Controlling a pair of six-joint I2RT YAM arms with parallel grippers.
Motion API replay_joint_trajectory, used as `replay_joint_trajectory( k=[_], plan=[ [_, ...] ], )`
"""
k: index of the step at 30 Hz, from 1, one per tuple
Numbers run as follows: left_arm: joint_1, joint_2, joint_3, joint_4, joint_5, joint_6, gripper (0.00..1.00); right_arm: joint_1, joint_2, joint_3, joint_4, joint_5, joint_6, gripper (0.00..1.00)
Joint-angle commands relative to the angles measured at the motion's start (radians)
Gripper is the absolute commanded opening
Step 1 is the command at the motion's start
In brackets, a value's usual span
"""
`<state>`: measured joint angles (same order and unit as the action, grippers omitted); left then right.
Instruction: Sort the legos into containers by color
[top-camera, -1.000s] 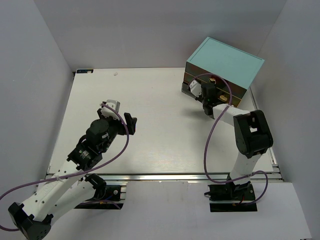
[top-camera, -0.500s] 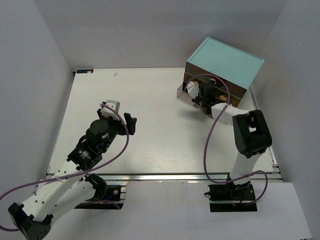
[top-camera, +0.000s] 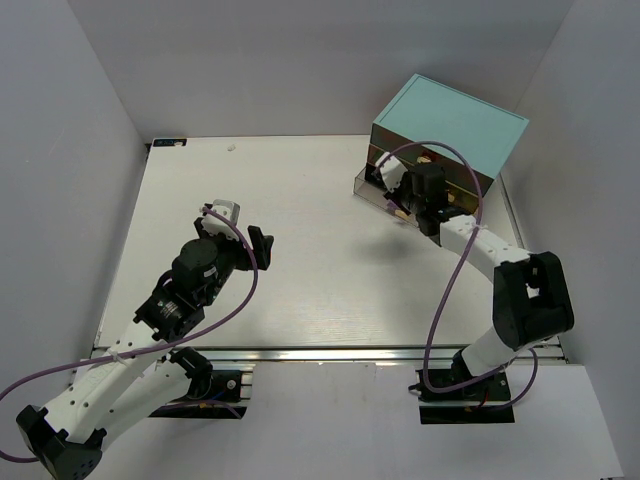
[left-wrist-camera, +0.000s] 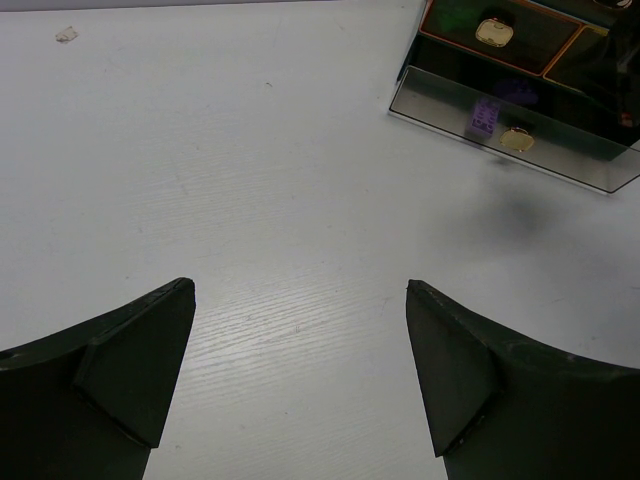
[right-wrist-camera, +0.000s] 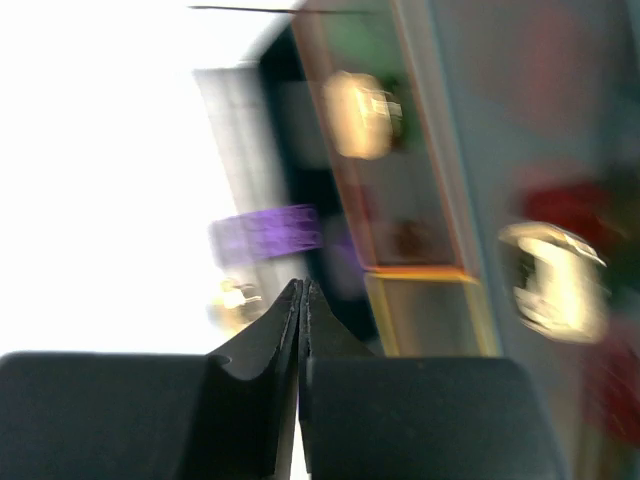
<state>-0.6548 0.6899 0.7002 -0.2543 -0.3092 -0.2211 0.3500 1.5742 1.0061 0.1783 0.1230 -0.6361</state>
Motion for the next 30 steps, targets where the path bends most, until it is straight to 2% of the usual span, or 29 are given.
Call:
replay_joint_trajectory(
  k=[1,3,6,12,22,30],
  plan=[
    [-0.003,-0.016,-0.002,0.009,-0.011,0.008,0.96,0.004,0.006,0.081,-0.237,-0.283,-0.042,0.0],
    [-0.003,-0.015,-0.002,0.009,-0.011,0.009,0.96,0.017,0.09,0.13,-0.42,-0.351,-0.1,0.0],
    [-0.003,-0.016,-0.002,0.009,-0.011,0.009,0.96,0.02,0.183,0.19,-0.496,-0.332,-0.132,0.0],
    [-0.003,-0.016,-0.005,0.012,-0.005,0.011,0.96,0.02,0.279,0.213,-0.428,-0.131,-0.1,0.0],
    [-0.003,-0.018,-0.005,0.01,-0.005,0.011,0.96,0.012,0.348,0.204,-0.123,0.324,-0.057,0.0],
    [-0.003,-0.018,-0.007,0.012,-0.011,0.011,0.96,0.004,0.389,0.201,0.006,0.421,-0.1,0.0]
  ],
)
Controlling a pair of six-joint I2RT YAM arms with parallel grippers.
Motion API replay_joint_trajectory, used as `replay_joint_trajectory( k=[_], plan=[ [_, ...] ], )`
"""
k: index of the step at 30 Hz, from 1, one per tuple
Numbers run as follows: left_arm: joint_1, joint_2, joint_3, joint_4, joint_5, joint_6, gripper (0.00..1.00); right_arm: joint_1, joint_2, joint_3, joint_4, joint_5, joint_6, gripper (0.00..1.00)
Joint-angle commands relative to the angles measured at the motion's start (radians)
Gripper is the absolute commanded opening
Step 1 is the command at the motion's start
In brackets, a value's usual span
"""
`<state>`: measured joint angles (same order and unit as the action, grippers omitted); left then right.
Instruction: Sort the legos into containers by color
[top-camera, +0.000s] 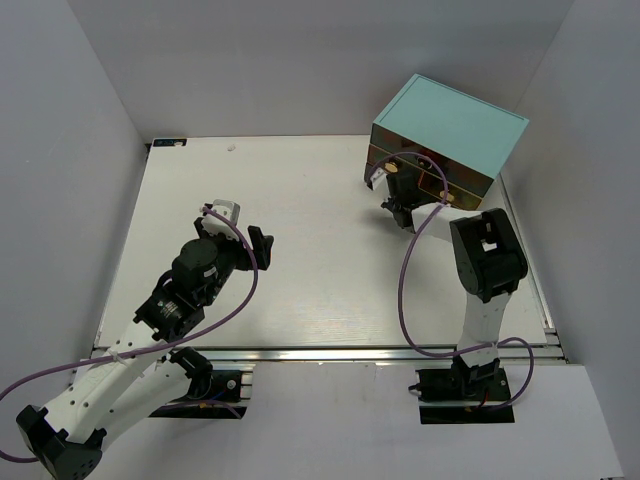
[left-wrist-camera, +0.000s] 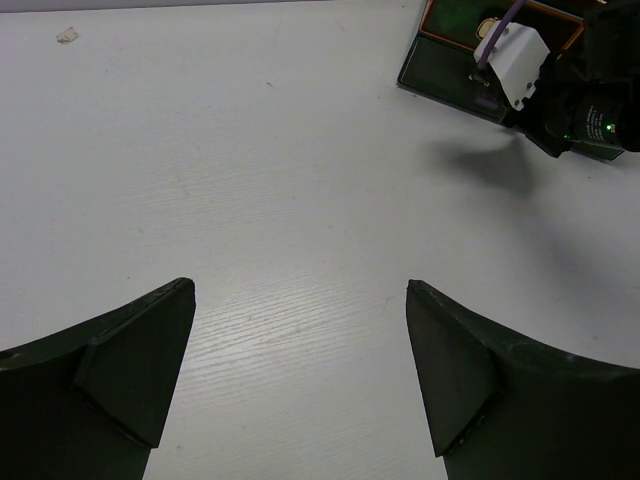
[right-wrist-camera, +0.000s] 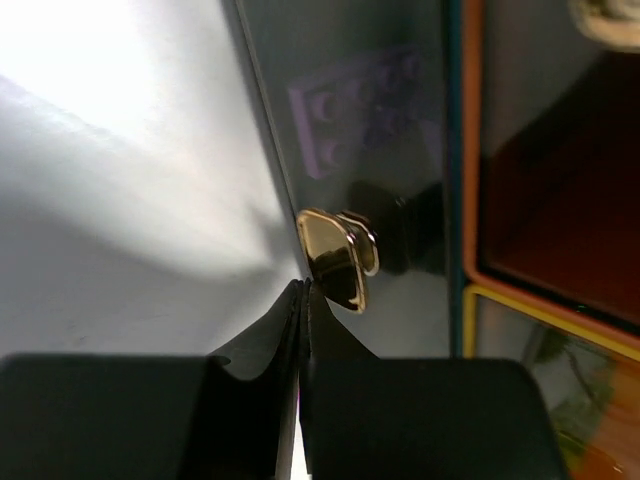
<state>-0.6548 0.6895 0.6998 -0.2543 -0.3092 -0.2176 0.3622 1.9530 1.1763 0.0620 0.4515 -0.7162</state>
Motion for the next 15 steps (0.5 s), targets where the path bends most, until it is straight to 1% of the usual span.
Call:
replay_joint_trajectory(
  k=[1,3,6,11,12,13,15],
  plan=[
    [-0.003,-0.018,-0.006,0.01,-0.011,0.009,0.96,-0.009,0.017,0.029,0.131,0.107,-0.026,0.0],
    [-0.003,-0.018,-0.005,0.01,-0.011,0.009,0.96,-0.012,0.024,0.026,0.166,0.124,-0.041,0.0],
    [-0.003,-0.021,-0.006,0.01,-0.013,0.009,0.96,-0.019,0.035,0.029,0.174,0.141,-0.052,0.0],
    [-0.003,-0.019,-0.005,0.009,-0.013,0.011,0.97,-0.02,0.001,0.011,0.147,0.093,-0.046,0.0],
    [-0.003,-0.021,-0.005,0.009,-0.013,0.011,0.97,-0.019,-0.023,0.008,0.107,0.063,-0.037,0.0],
    [-0.003,-0.019,-0.002,0.004,-0.013,0.012,0.97,-0.013,-0.098,-0.001,0.003,-0.047,-0.001,0.0],
    [-0.003,-0.027,-0.003,0.007,0.001,0.014,0.98,-0.003,-0.216,-0.056,-0.104,-0.242,0.052,0.0]
  ],
)
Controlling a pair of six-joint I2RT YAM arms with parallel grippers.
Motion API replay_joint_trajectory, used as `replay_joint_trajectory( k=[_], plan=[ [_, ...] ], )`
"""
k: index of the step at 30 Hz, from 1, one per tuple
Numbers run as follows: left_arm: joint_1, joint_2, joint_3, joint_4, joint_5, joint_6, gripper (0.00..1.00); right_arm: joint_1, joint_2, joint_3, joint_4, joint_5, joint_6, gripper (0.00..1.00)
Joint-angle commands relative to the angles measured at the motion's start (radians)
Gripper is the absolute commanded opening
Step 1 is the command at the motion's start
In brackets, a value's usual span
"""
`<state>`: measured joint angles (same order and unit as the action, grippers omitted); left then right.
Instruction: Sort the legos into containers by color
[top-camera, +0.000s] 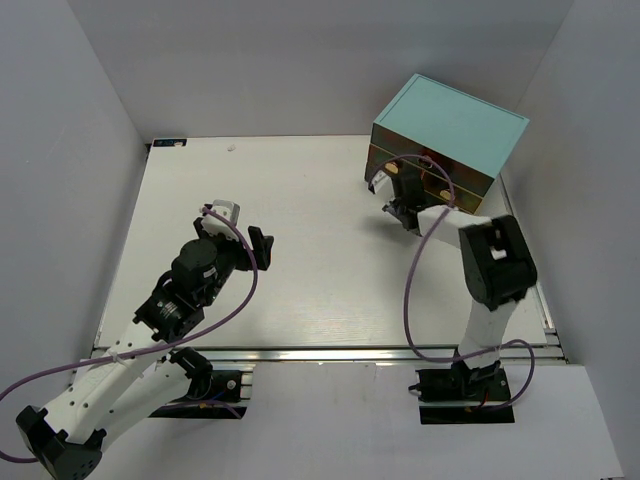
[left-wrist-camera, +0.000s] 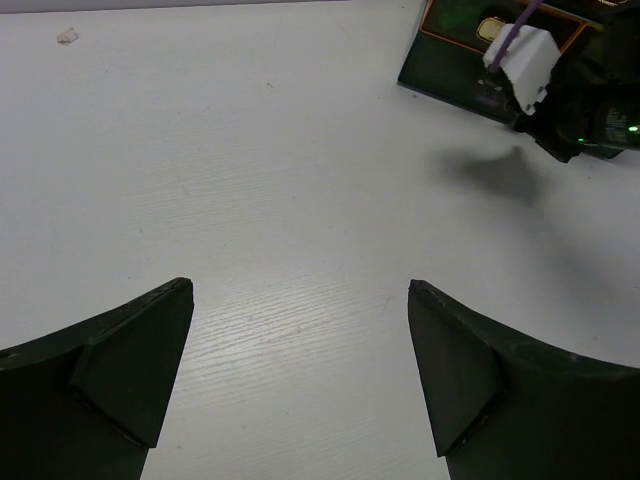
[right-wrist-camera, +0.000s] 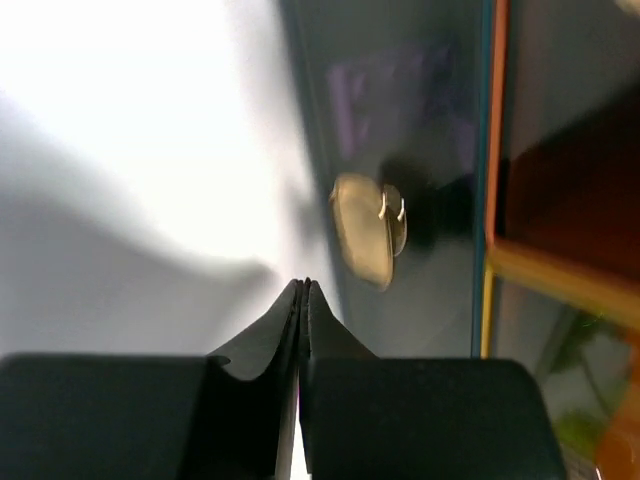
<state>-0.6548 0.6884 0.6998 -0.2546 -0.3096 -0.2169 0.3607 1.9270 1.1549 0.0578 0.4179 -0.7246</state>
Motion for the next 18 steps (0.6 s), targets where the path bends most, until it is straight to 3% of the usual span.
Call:
replay_joint_trajectory(
  k=[1,2,3,6,15,18],
  plan=[
    [-0.003,-0.032,-0.006,0.012,0.009,0.014,0.98,-0.003,-0.303,-0.056,-0.124,-0.358,0.094,0.02],
    [-0.003,-0.036,-0.009,0.017,0.03,0.019,0.98,-0.002,-0.351,-0.069,-0.184,-0.454,0.149,0.13],
    [-0.003,-0.038,-0.011,0.023,0.041,0.024,0.98,-0.006,-0.399,-0.081,-0.215,-0.503,0.18,0.46],
    [-0.003,-0.049,-0.022,0.047,0.107,0.036,0.98,-0.008,-0.545,-0.113,-0.271,-0.636,0.283,0.89],
    [-0.003,-0.043,-0.049,0.097,0.279,0.091,0.98,-0.009,-0.847,-0.267,-0.259,-0.76,0.676,0.89],
    [-0.003,-0.041,-0.057,0.109,0.3,0.099,0.98,-0.012,-0.925,-0.329,-0.21,-0.763,0.682,0.89]
  ],
)
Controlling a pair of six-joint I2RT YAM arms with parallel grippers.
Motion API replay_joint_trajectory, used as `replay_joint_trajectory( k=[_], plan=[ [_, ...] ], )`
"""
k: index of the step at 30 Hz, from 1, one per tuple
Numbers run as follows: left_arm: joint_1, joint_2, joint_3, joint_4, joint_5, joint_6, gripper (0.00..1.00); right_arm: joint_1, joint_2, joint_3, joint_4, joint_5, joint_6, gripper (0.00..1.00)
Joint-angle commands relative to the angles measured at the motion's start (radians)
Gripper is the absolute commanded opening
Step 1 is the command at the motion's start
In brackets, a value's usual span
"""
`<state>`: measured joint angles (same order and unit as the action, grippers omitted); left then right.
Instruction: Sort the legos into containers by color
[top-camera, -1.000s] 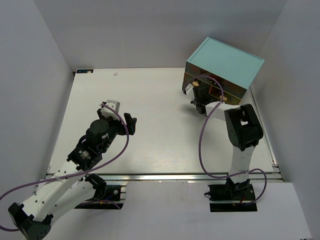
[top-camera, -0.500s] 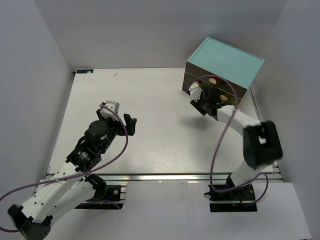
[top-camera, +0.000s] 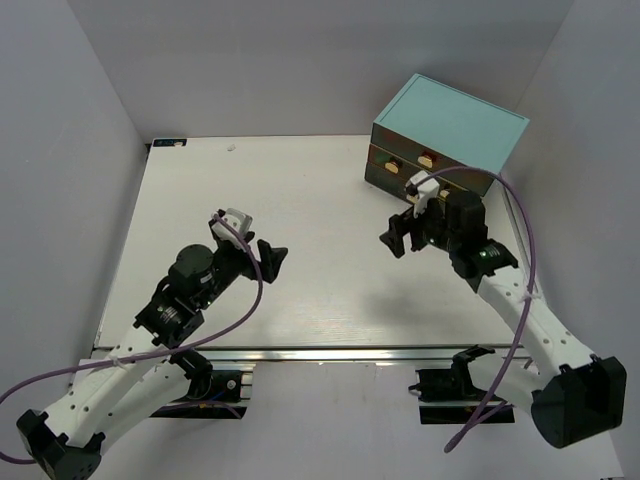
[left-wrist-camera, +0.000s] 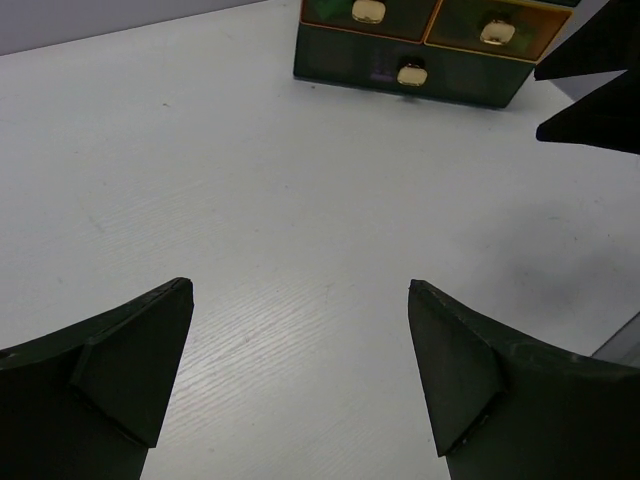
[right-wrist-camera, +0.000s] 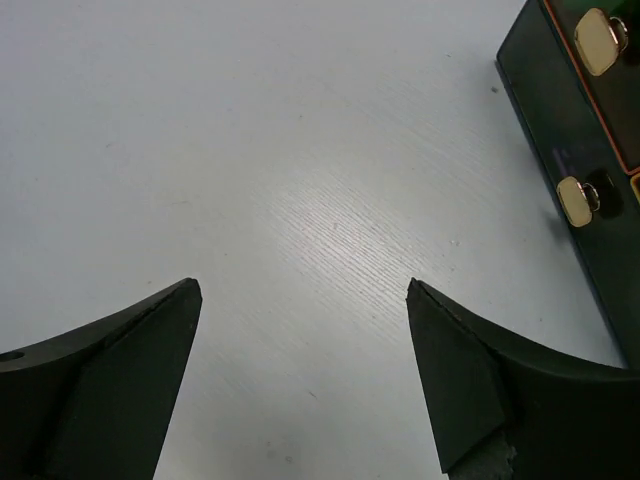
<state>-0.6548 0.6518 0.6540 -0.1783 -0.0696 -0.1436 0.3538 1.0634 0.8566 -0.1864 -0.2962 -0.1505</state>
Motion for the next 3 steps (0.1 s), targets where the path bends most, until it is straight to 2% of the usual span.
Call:
replay_joint_trajectory(
  k=[1,3],
  plan=[
    [-0.003,-0.004,-0.014,0.036,0.065,0.026,0.98,-0.01,-0.103,-0.047,0.053,-0.06,0.064,0.88],
    [-0.003,-0.003,-0.019,0.04,0.067,0.027,0.98,-0.012,-0.143,-0.102,0.094,-0.029,0.06,0.9]
  ],
)
